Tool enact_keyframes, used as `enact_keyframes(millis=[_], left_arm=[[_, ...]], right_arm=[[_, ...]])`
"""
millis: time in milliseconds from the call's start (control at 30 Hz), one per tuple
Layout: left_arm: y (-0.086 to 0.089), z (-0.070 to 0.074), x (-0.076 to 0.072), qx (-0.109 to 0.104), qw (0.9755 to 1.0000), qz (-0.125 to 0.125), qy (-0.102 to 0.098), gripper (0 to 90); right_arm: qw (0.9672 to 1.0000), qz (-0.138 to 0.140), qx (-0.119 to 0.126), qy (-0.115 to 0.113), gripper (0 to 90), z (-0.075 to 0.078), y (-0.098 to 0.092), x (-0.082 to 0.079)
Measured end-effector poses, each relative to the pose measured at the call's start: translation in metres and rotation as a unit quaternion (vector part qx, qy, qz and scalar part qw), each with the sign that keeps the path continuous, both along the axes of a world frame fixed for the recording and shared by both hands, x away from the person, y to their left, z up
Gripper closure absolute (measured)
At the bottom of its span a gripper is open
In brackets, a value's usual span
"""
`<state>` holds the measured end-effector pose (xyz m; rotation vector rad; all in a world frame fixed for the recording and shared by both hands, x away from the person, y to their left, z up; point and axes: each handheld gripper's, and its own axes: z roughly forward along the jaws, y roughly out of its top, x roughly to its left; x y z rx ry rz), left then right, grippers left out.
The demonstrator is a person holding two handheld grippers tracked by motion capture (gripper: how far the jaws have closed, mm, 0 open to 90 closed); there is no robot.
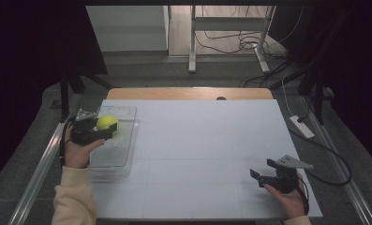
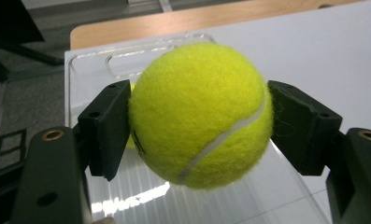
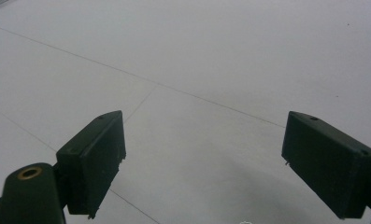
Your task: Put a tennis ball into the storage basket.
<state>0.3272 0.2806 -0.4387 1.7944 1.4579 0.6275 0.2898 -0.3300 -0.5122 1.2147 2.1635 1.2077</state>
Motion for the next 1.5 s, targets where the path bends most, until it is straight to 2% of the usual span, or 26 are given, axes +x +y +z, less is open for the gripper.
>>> enact_keyframes(millis=[233, 367, 533, 767, 900, 1333, 1500], left_arm=[[0.003, -0.005, 0.002, 0.001, 0.9998, 0.008, 0.017, 27.3], [0.004, -0.009, 0.004, 0.014, 0.9991, 0.019, 0.036, 27.3], [0.005, -0.012, 0.005, 0.018, 0.9984, 0.020, 0.050, 27.3], [0.007, -0.017, 0.007, 0.040, 0.9964, 0.026, 0.070, 27.3], [0.007, -0.019, 0.009, 0.043, 0.9955, 0.025, 0.080, 27.2], [0.007, -0.019, 0.009, 0.046, 0.9948, 0.030, 0.085, 27.2], [0.007, -0.017, 0.008, 0.054, 0.9945, 0.047, 0.076, 25.1]], right_arm=[[1.0000, 0.003, -0.003, 0.000, 13.5, -0.001, 0.001, 0.000], [1.0000, 0.001, -0.001, -0.001, 13.5, 0.000, 0.000, 0.000], [1.0000, 0.001, -0.001, -0.001, 13.5, 0.000, 0.000, 0.000], [1.0000, 0.001, -0.004, 0.000, 13.5, 0.000, 0.001, 0.000], [1.0000, 0.002, -0.003, -0.001, 13.6, 0.000, 0.001, 0.000], [1.0000, 0.003, -0.004, 0.001, 13.5, -0.001, 0.001, 0.000], [1.0000, 0.003, -0.006, 0.001, 13.5, -0.001, 0.001, 0.000]])
